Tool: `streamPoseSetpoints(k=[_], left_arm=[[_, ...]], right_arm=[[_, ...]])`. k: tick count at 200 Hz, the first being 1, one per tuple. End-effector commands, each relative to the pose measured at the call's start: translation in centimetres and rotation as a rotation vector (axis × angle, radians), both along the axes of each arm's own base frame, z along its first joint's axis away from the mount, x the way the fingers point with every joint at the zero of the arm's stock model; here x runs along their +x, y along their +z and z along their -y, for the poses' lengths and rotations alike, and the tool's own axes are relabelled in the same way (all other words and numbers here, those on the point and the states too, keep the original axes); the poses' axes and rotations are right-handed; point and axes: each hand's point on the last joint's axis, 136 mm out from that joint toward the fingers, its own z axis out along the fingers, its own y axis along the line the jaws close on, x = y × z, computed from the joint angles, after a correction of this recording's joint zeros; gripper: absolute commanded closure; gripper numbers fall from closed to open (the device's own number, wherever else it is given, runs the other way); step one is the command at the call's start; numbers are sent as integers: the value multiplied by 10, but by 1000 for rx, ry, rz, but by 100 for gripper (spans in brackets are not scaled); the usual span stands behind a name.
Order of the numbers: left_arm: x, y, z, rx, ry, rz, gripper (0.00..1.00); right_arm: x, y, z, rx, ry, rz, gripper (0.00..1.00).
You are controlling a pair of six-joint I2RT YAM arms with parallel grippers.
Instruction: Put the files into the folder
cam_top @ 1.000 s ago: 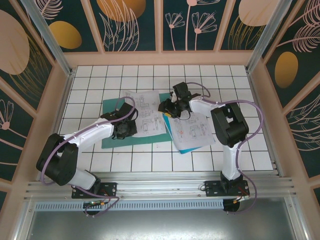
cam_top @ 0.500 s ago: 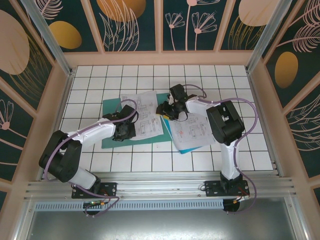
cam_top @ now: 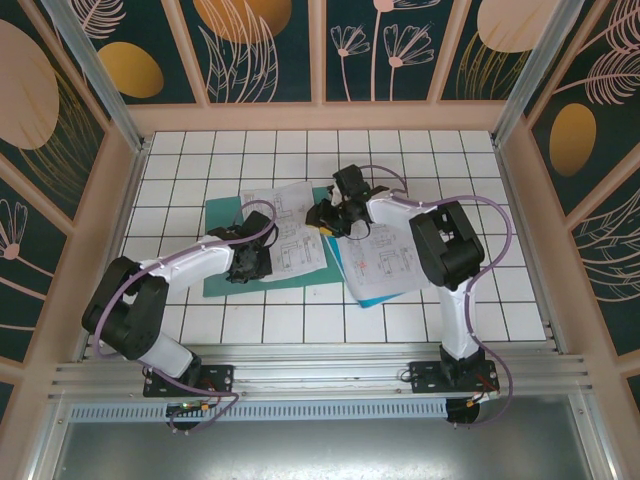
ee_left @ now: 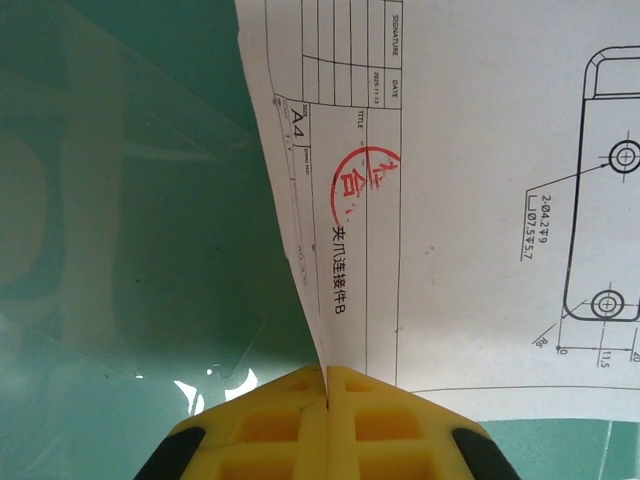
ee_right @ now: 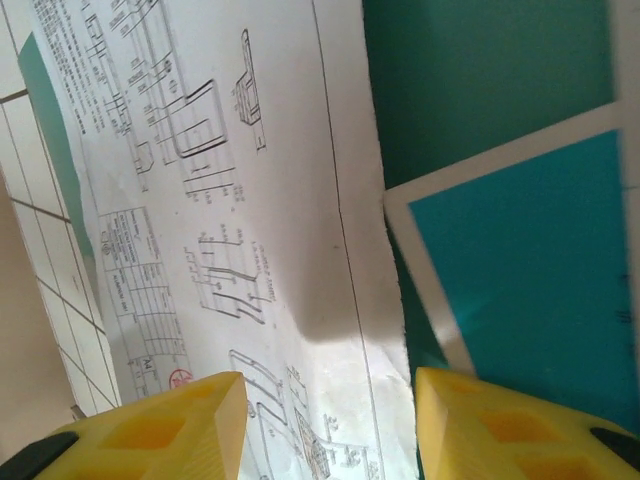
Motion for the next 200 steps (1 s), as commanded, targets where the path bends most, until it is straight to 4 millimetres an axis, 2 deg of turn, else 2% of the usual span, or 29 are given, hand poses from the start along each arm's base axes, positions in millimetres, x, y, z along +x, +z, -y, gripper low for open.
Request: streamPoseSetpoints(k=[1,54,79,136,200], left_arm=[[4,-3,-2,16,-10,5,100],[6,-2,-1,13,-21,17,100],[7,-2,0,16,-30,16,100],[11,-1,1,23,-43,24,100],[12,-3,3,17,-47,21,100]], right_arm=[[-3,8,-14,44,26,-18,52],[-5,39,-21,137,43,27,52],[-10,42,-21,161,46,21,52],[-10,22,-19,116,53,11,55],[-11,-4,-21,39,86,-5,62]])
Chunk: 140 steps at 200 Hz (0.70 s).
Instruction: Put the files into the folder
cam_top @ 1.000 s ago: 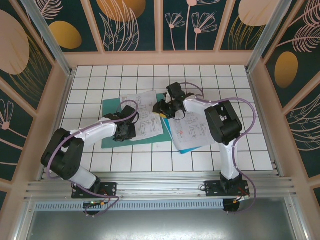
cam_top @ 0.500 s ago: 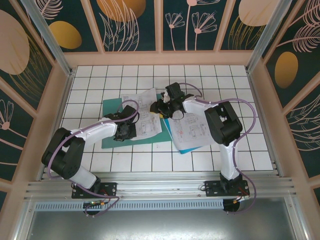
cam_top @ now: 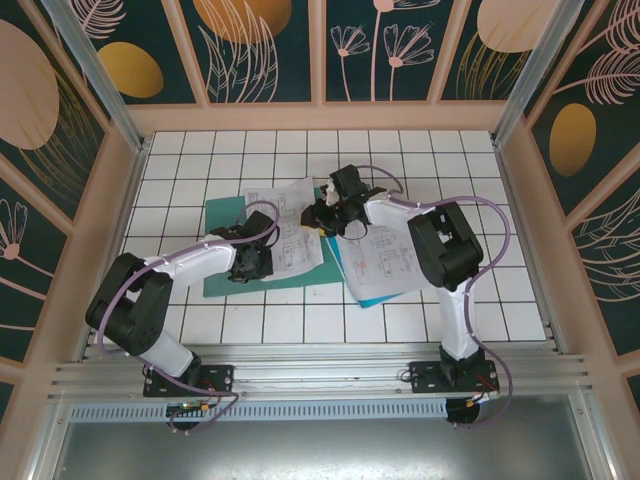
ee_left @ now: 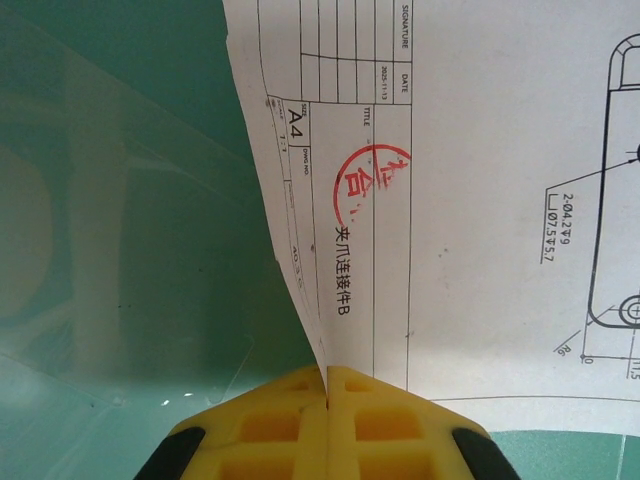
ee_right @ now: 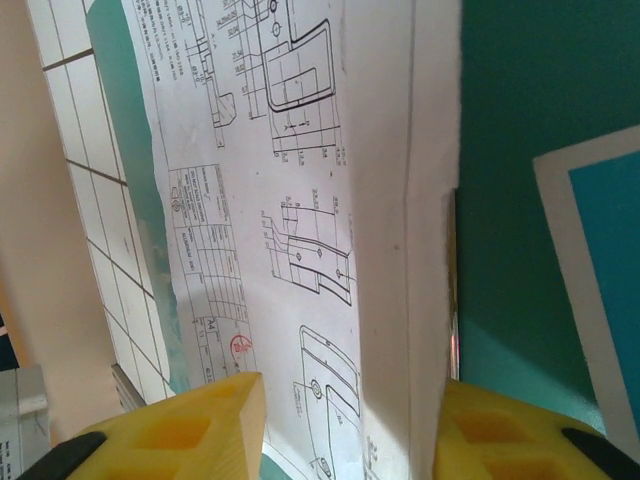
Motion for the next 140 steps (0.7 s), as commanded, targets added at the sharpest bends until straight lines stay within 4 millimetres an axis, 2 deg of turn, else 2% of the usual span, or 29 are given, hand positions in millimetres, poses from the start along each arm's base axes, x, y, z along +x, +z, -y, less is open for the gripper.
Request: streamPoseSetpoints(k=[1,39,64,81,101,106,131,140], left_arm=[[8,2,1,6,-7,17,100],[9,2,2,2,-8,16,100],[9,3,2,-1,-3,17,100],[10,6,3,-11,10,22,100],[12,12,6,-35,35,32,100],[13,15,7,-45,43,35,97],[23,33,3,-119,130,67,80],[28,40,-4,-155,178,79,69]], right_arm=[[-4,-15,-4,-44,31,-4,62],[-6,-24,-8,-76,49,-8,66],[-6,-27,-3,-113,48,4,73],[-3,-23,1,-134,46,34,81],[2,-15,5,-155,46,90,96],[4,-11,6,-158,48,110,100],[9,4,11,-175,60,204,100],[10,8,12,-180,67,231,100]])
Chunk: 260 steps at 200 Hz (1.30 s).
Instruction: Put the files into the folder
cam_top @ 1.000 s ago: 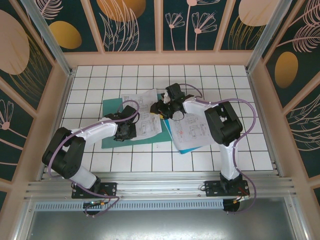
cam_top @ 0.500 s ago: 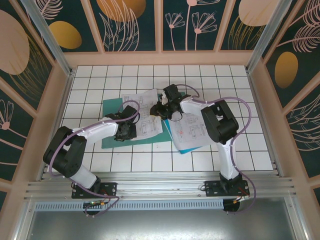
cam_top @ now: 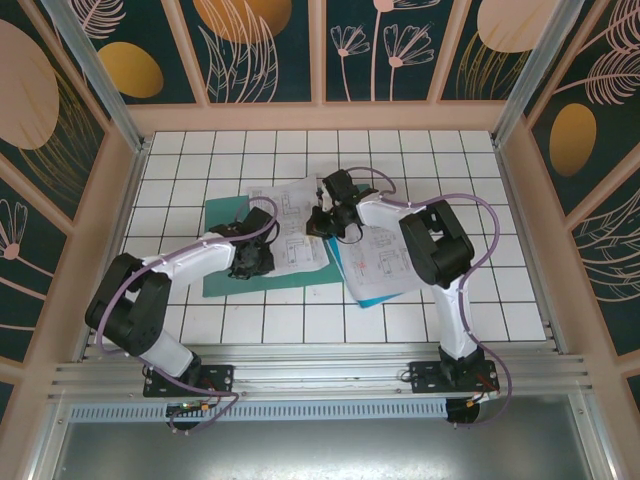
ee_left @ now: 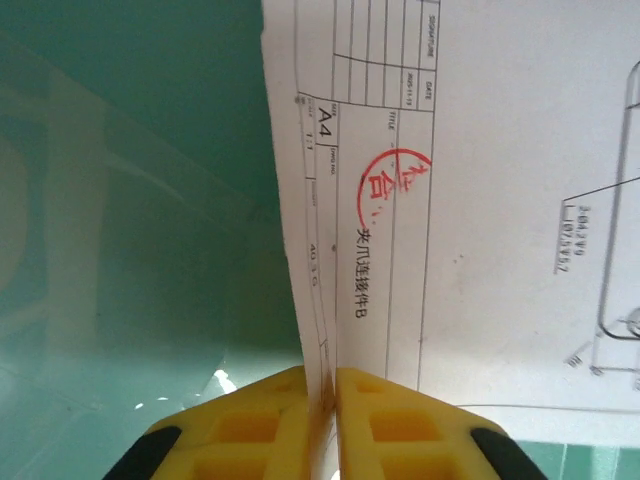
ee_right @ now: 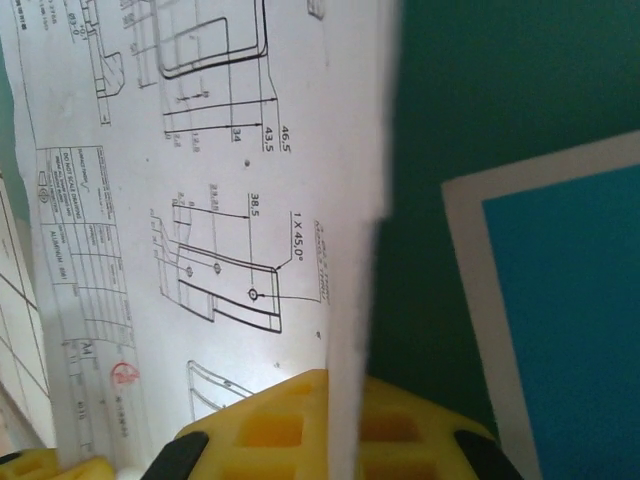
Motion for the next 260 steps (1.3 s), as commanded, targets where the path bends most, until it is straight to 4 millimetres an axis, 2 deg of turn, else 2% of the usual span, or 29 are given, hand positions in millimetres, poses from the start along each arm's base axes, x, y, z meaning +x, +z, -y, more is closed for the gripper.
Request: streamPoseSetpoints(k=[1,16,36,84,110,144,187,228,260], left_arm=[[19,30,-8,-104,121,64,67],[28,43,-22,-154,201,90,47],[35,51,-44,-196,305,105,32],[30,36,-109,-262,578,89,18],[22,22,-130,-300,696,68,13],[10,8,-145,-338,803,56,10],[-2,-7,-148,-407,888,48,5],[-5,-17,-140,-465,909,31,1],[-3,-17,-139,-480,911,38,1]], right_arm=[[9,37,6,-20,30,154,100],[11,43,8,-28,42,194,100],[15,51,8,-27,59,239,100],[28,73,6,-15,66,349,100],[34,89,3,5,71,407,100],[36,110,-3,35,90,472,100],[29,131,-13,51,124,542,100],[18,138,-23,41,159,582,100],[5,140,-33,50,201,594,100]])
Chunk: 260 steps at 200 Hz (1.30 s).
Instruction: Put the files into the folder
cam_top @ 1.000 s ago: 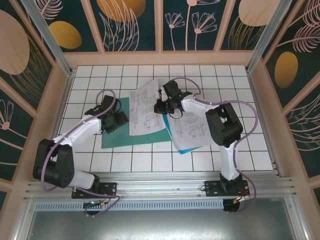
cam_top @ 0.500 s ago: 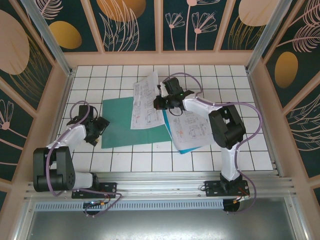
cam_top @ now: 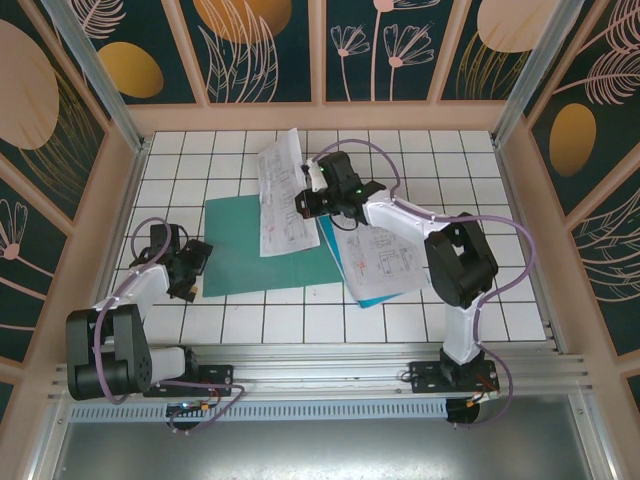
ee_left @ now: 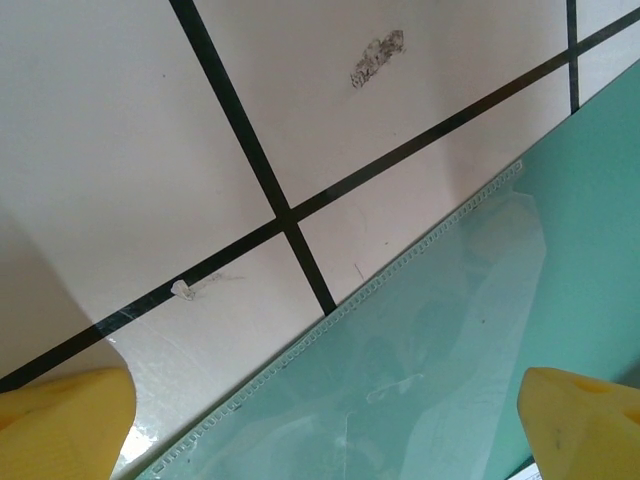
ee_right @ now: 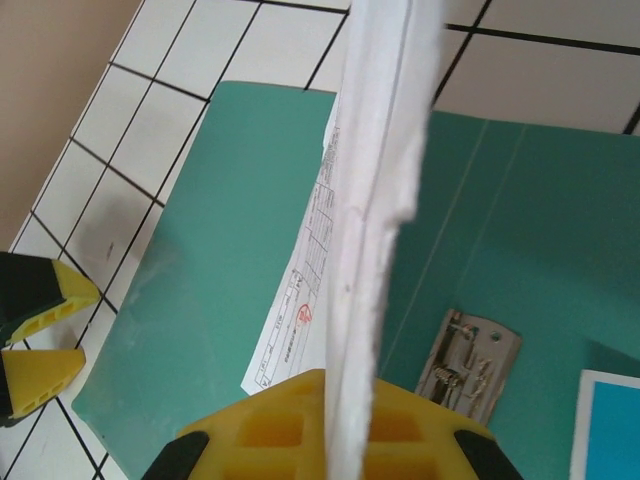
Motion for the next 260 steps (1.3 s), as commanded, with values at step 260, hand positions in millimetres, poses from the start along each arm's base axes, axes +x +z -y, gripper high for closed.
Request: streamPoseSetpoints(k=[260], left_arm=[[9,-10,31,-153,-104,29,1]], right_arm=[[-30,-42,-31,254,172,-221,100]])
